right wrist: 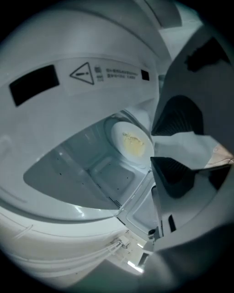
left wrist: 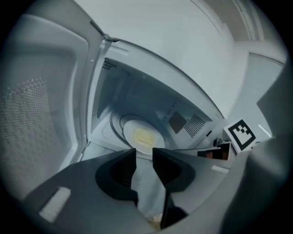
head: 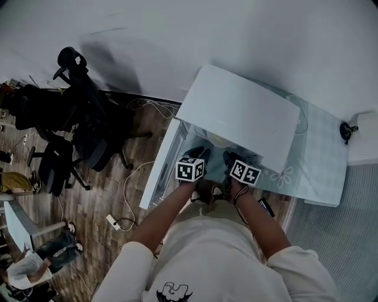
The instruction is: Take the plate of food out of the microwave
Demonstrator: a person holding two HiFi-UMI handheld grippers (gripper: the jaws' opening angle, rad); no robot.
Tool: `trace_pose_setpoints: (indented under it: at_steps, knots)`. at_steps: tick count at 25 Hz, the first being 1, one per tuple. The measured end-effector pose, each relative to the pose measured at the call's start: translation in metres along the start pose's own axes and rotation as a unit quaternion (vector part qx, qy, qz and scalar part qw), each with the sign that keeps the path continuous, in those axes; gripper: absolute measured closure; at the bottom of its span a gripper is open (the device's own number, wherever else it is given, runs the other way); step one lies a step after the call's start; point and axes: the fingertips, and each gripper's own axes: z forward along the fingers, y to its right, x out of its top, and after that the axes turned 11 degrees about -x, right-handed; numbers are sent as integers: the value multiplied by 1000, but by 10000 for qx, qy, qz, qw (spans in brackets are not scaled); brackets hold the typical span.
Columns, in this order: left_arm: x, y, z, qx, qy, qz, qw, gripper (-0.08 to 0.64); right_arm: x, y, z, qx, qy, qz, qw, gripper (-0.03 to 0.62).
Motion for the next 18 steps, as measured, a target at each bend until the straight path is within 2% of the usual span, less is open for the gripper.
trace_pose_setpoints:
  at_steps: [4, 8, 11, 18]
  knots:
    - [5, -16, 12, -60, -8, -310, 9995, 428, 1, 0, 9, -16, -26, 277, 9996, 446]
    - [4, -23, 22, -74, -177, -357, 9992, 425, -1, 3, 20, -64, -9, 430, 9991, 446]
    - [-2, -24, 30, -231, -329, -529, 9978, 420, 0, 7, 25, -89, 18, 692, 9976, 446]
    - [2, -24, 39, -346, -430, -795, 9953, 422, 3, 3, 30, -20, 38, 877, 9961, 446]
